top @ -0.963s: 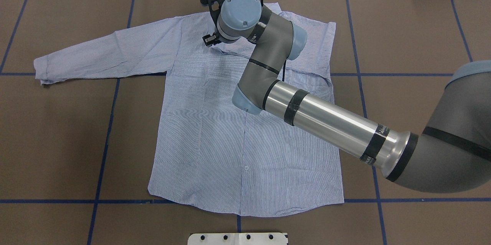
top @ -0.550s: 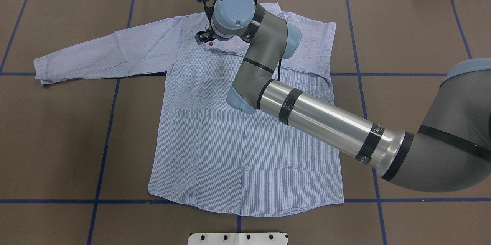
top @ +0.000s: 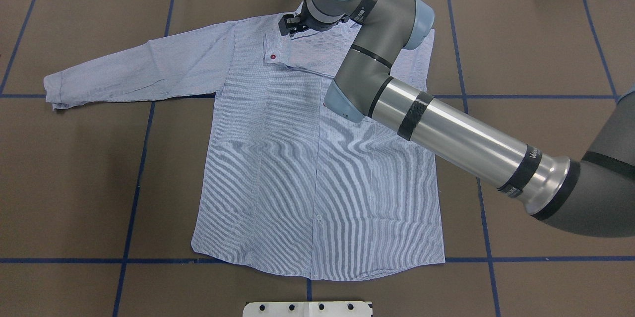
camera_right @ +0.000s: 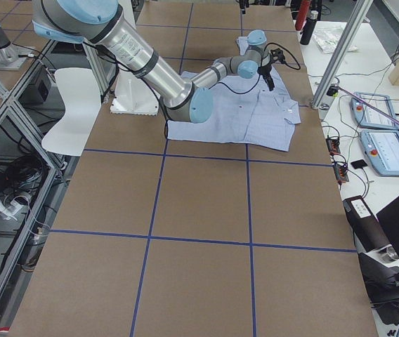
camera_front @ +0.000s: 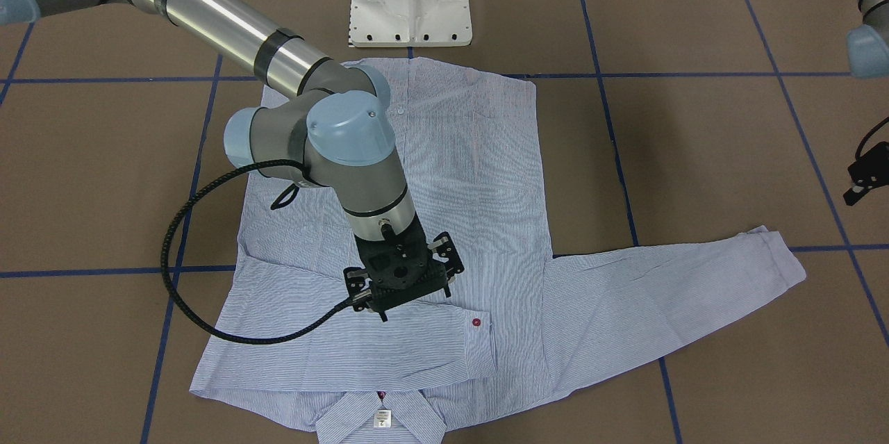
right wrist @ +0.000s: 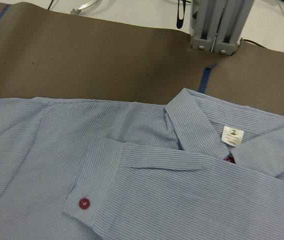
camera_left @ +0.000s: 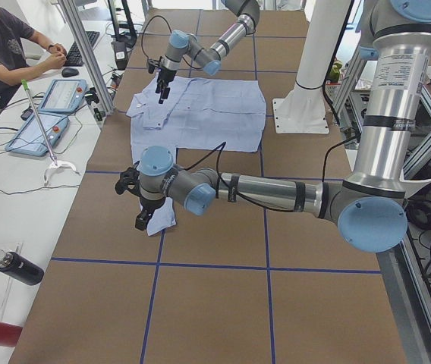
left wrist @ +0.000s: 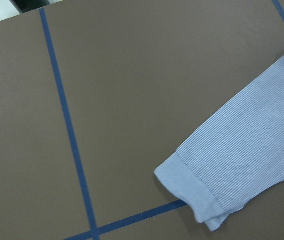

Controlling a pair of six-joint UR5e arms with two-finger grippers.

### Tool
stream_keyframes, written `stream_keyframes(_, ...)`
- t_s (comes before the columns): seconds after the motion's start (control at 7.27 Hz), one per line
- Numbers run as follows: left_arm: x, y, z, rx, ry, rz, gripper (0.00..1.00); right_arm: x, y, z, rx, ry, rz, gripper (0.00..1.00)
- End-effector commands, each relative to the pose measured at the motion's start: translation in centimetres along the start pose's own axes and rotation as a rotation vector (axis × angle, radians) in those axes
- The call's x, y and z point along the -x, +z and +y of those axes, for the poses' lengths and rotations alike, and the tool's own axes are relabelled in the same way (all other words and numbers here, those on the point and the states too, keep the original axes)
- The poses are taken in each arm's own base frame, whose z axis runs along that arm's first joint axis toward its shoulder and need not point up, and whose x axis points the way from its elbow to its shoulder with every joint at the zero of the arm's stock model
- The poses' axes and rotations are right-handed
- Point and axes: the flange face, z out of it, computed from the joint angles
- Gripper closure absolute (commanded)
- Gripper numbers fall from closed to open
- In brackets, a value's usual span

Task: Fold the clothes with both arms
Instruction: 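Lay the cuff near the collar and release with the right gripper, then raise the right gripper away while the left gripper grasps the other cuff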

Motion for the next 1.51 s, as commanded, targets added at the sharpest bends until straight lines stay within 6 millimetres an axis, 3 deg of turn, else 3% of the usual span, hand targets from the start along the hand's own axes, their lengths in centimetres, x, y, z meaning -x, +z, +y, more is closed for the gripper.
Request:
stream_keyframes(0.0,-1.9,3.8,1.4,-0.036,-0.140,-0.003,0.00,-3.4,-6.7,-1.5,0.155,0.101,0.035,0.01)
stream_keyframes(0.14,-2.2,5.9,2.1,-0.073,-0.226,-0.034,0.00,-6.7,-9.6,-0.6,0.196,0.144,0.019,0.00)
stream_keyframes(0.28,-2.7,8.8,3.1,-0.114,-0.277,-0.079,0.00,-10.2,-11.8,2.0,0.205,0.153,0.028,0.00)
stream_keyframes(0.41,-2.5,11.0,3.8,-0.114,-0.328,-0.096,0.01,-12.0,-13.0,3.8,0.205,0.156,0.025,0.00)
stream_keyframes(0.96,-2.1,13.2,2.8,-0.120,-0.338,-0.140,0.10,-13.0,-12.7,4.5,0.210,0.154,0.031,0.00)
stream_keyframes(1.1,-4.3,15.1,3.6,-0.087,-0.308,-0.126,0.13,-13.2,-12.7,4.5,0.210,0.154,0.033,0.00)
stream_keyframes(1.38,-5.0,15.8,4.0,-0.077,-0.295,-0.127,0.19,-13.1,-12.8,4.4,0.206,0.151,0.031,0.00)
